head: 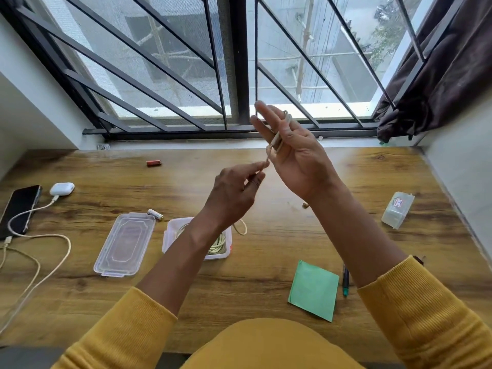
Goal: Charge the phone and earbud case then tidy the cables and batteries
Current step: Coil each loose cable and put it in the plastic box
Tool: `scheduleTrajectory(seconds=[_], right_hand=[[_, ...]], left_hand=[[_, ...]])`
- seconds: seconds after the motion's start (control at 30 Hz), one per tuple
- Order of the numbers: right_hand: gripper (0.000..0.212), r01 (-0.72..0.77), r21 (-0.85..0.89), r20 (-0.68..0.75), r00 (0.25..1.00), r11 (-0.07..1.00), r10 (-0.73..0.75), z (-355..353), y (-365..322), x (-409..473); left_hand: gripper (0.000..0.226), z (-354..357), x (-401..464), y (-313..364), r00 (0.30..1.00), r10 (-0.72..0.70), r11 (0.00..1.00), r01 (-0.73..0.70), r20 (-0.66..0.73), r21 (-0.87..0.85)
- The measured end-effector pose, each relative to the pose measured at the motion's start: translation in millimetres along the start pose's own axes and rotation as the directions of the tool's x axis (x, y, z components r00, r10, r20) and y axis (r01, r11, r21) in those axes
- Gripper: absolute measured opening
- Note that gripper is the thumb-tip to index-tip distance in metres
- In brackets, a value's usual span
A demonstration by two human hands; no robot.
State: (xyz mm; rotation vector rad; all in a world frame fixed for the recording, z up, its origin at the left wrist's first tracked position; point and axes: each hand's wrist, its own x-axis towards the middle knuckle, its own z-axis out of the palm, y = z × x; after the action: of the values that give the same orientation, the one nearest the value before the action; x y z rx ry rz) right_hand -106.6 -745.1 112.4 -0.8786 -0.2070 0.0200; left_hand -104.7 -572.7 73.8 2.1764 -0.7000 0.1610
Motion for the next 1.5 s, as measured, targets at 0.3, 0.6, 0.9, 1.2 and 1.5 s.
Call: scheduleTrajectory(seconds=[0.3, 0.6, 0.9, 1.2, 1.5], right_hand=[[0.053, 0.02, -0.285, -0.108, 0.993, 0.958, -0.053, -5.7, 8.5, -0.7], [0.037, -0.116, -0.603, -0.103, 0.992, 0.789, 0.067, 3.6, 12.5, -12.6], [0.063, -0.148, -0.759, -0.026, 0.98, 0.634, 0.197, 12.6, 15.4, -21.7], [0.062, -0.197, -0.645, 0.1, 0.936, 0.738, 0.337, 5.7, 11.6, -20.9], [0.053, -0.23, -0.403, 0.194, 0.924, 0.886, 0.328, 2.0, 5.1, -22.7]], left_hand=[[0.025, -19.5, 6.7, 16.1, 0.991, 0.089, 0.994, -0.095, 0.104, 0.052], [0.014, -54.7, 29.9, 13.9, 0.991, 0.129, 0.981, -0.131, 0.026, 0.142], [0.012, -69.3, 42.9, 10.4, 0.987, 0.156, 0.979, -0.16, 0.04, 0.129], [0.022, -66.2, 42.2, -9.7, 0.993, 0.112, 0.994, -0.112, 0.027, 0.008], [0.012, -45.2, 24.8, -25.2, 0.986, -0.018, 0.974, -0.019, -0.163, -0.228]])
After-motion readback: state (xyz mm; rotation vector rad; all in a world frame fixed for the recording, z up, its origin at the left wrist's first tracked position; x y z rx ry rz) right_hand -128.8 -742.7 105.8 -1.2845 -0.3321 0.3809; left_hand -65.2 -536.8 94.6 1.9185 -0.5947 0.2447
